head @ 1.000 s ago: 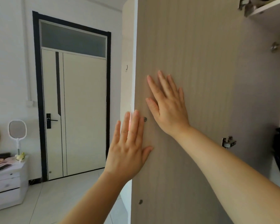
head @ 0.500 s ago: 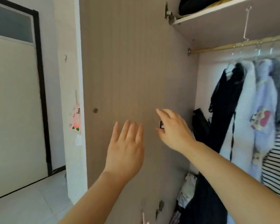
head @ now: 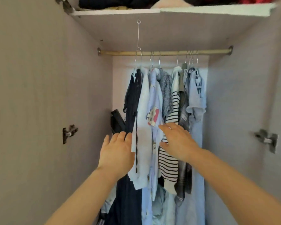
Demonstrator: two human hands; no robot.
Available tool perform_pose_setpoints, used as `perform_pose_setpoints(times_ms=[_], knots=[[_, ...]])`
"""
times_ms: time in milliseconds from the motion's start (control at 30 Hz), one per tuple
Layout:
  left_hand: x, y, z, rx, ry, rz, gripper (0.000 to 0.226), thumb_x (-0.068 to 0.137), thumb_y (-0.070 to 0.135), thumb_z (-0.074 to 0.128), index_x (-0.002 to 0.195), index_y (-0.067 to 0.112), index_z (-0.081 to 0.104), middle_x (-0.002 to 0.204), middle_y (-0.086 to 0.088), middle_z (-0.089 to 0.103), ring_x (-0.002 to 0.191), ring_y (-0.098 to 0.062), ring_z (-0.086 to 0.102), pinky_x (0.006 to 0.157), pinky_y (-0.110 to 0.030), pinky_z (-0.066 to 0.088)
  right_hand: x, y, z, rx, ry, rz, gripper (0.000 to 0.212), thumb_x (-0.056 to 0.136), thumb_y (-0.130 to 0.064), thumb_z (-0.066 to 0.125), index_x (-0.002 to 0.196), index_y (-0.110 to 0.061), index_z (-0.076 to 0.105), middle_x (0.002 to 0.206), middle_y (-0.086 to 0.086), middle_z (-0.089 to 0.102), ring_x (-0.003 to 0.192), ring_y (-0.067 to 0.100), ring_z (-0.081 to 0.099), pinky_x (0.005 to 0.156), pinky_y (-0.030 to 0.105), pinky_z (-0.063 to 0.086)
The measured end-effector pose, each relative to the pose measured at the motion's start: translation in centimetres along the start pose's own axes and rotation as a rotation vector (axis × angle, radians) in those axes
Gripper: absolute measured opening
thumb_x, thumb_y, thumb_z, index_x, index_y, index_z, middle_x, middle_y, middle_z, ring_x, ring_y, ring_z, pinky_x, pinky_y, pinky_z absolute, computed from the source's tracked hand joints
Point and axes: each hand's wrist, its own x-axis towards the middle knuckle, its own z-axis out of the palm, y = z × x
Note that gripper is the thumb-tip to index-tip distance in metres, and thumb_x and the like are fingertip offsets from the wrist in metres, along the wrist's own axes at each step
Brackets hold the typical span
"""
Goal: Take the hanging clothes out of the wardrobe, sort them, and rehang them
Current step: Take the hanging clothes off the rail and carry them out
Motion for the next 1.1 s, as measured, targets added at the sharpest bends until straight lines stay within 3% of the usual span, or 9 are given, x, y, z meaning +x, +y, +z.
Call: perform_pose_setpoints(times_ms=[300,500,700,867,1100], knots=[[10.3,7.3,1.6,-0.119,0.135,0.142,0.063,0.097,0.039,0.037,0.149,0.019,0.009,0.151,0.001,0.022,0.138,-0.017,0.020,0.114,-0.038,0.010,3.0,10.4,-1.8,-0.043,0.097,0.136,0.064,0.092,-0.031,0.052,0.148,-0.018,0.023,0.148,0.006,0.028,0.133,0.026,0.029,0.110,0.042,0.028],[16.7,10.7,1.6,-0.176,0.266,0.203,0.057,0.094,0.040,0.041,0.144,0.020,0.022,0.143,0.004,0.032,0.134,-0.017,0.027,0.113,-0.038,0.015,6.3,15.2,-3.3,-0.040,0.170,0.176,0.061,0.093,-0.030,0.049,0.147,-0.018,0.024,0.149,0.006,0.027,0.134,0.027,0.029,0.110,0.037,0.028],[22.6,12.5,-0.1,-0.213,0.398,0.235,0.057,0.094,0.040,0.043,0.143,0.020,0.024,0.142,0.003,0.034,0.134,-0.016,0.027,0.112,-0.036,0.018,10.9,18.0,-5.7,0.001,0.247,0.194,0.059,0.093,-0.028,0.052,0.146,-0.018,0.027,0.146,0.008,0.030,0.132,0.027,0.032,0.107,0.039,0.033],[27.5,12.7,-1.0,-0.230,0.473,0.263,0.059,0.094,0.043,0.042,0.144,0.018,0.024,0.141,0.001,0.035,0.133,-0.018,0.029,0.111,-0.036,0.021,15.4,19.3,-8.6,0.034,0.350,0.220,0.053,0.094,-0.025,0.051,0.143,-0.016,0.033,0.142,0.011,0.037,0.130,0.027,0.037,0.104,0.029,0.029],[34.3,12.7,-1.2,-0.334,0.550,0.335,0.054,0.096,0.042,0.039,0.144,0.020,0.027,0.145,0.001,0.034,0.134,-0.018,0.028,0.113,-0.037,0.019,22.4,21.1,-11.0,0.045,0.419,0.320,0.052,0.096,-0.027,0.049,0.143,-0.012,0.034,0.147,0.008,0.036,0.134,0.023,0.035,0.103,0.027,0.030]])
